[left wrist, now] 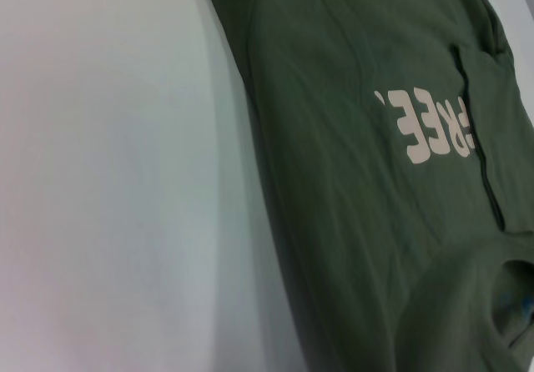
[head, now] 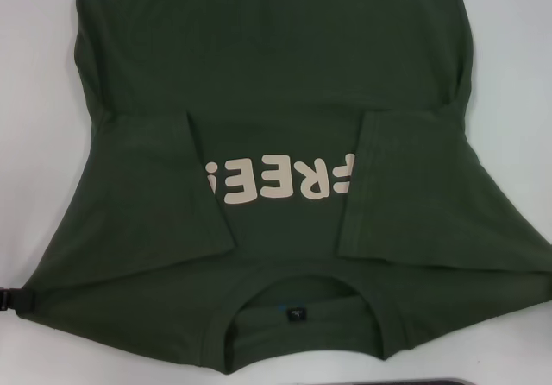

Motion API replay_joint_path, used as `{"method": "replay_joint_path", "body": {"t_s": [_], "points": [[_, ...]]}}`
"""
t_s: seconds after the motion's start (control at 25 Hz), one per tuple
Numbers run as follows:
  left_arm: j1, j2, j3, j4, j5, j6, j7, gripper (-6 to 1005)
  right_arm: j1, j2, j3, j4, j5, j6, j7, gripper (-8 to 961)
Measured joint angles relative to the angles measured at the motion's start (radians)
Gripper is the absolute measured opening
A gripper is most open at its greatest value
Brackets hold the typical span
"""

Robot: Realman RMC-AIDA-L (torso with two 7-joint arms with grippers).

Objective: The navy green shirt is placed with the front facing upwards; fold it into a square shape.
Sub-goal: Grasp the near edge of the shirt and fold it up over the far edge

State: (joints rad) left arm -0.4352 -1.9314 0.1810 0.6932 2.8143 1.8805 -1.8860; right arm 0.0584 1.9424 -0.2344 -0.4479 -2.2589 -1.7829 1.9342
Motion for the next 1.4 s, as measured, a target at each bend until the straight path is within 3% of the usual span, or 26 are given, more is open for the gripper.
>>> {"method": "replay_joint_path", "body": {"t_s": [0.6,1.0,1.4], "points": [[0.014,-0.003,-0.005,0.0,-0.003,-0.003,0.016,-1,-0.04,0.005,0.042,-0.002,-0.001,-0.002,-0.018,48],[-0.042,0.005,-0.004,-0.035,-0.106,0.026,0.023,-2,0.041,0.003,0.065,-0.002,0.011,-0.025,-0.029,48],[-0.123,0.029,-0.007,-0.054,-0.227,0.031,-0.004,-1,0.161,-0.028,0.107,-0.031,0.012,-0.05,0.013,47]]}}
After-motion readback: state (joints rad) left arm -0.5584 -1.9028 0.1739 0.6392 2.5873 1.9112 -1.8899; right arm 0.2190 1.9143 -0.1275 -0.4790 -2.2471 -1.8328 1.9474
